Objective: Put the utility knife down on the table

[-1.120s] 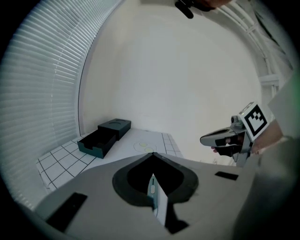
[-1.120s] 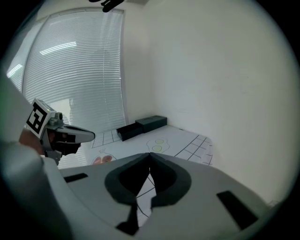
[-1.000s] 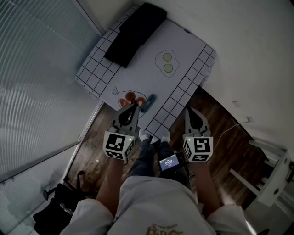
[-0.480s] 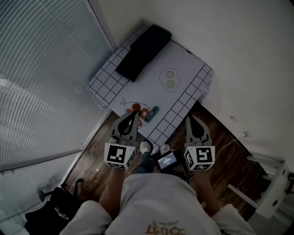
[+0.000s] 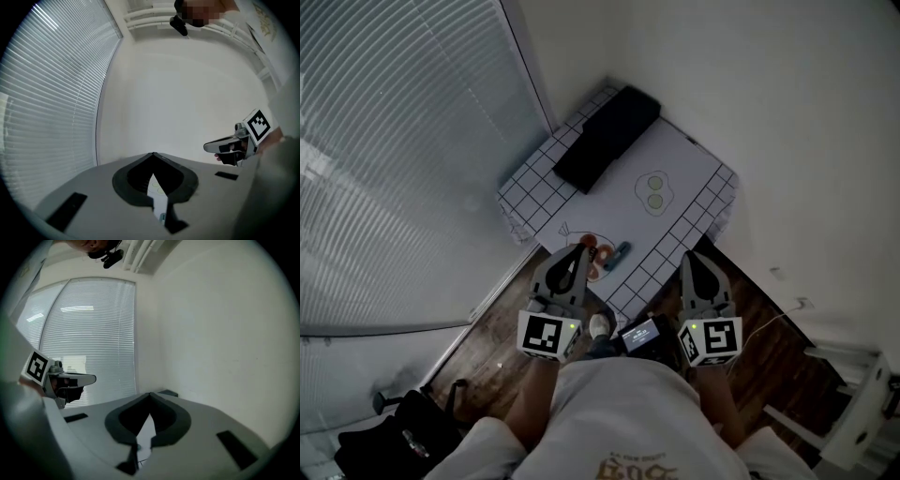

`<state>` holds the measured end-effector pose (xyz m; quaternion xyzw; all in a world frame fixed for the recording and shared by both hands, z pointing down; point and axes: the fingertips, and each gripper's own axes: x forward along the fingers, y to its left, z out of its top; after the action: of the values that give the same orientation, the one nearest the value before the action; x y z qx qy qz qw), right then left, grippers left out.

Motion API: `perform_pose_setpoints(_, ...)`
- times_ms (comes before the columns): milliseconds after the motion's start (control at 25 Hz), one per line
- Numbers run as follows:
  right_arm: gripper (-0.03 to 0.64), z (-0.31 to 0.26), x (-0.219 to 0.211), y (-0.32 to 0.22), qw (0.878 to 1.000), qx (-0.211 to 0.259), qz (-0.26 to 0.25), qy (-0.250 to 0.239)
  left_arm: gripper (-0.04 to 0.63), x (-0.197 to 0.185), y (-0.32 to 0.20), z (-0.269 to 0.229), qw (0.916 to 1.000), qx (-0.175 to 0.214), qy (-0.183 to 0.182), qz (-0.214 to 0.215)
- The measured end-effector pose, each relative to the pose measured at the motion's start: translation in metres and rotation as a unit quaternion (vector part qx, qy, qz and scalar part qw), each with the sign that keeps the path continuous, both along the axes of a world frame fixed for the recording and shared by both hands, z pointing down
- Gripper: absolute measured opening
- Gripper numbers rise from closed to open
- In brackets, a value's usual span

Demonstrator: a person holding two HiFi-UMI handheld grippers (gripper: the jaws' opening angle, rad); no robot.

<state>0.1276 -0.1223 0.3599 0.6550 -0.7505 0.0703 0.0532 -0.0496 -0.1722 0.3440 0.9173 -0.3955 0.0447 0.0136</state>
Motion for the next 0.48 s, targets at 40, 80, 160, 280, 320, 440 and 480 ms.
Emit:
perform_pose_setpoints(40,0.008,-0.001,-0.0006,0.0005,1.0,0.001,0.0,0.0,0.008,-0.0012,0.0001,-0.0018,1.0,0.004,0.001,-0.001)
perform_pose_setpoints(80,0.008,-0.0016,-0.0012,0.0007,1.0,0.003,-0.001,0.0,0.008,-0.0024,-0.0004,-0.0039,1.0,0.008,0.002,-0.002)
perform_pose_setpoints(160,0.008,-0.0028,-0.0032,0.0002,1.0,0.004,-0.004,0.003,0.008,-0.0056,-0.0018,-0.0055,0.9999,0.01,0.004,-0.006)
perform_pose_setpoints(280,0.008,-0.0018,-0.0056,-0.0011,1.0,0.004,-0.005,0.004,0.008,-0.0098,-0.0036,-0.0016,0.9999,0.008,0.003,-0.01)
perform_pose_setpoints(320,0.008,-0.0015,-0.0059,-0.0013,1.0,0.004,-0.005,0.004,0.008,-0.0101,-0.0039,-0.0018,0.9999,0.007,0.003,-0.011)
perform_pose_setpoints(440,0.008,-0.0016,-0.0069,0.0003,1.0,0.002,-0.003,0.003,0.008,-0.0104,-0.0019,-0.0024,1.0,-0.001,0.005,-0.007)
perform_pose_setpoints(480,0.008,-0.0015,-0.0068,0.0001,1.0,0.002,-0.002,0.003,0.008,-0.0105,-0.0013,-0.002,1.0,-0.001,0.006,-0.004)
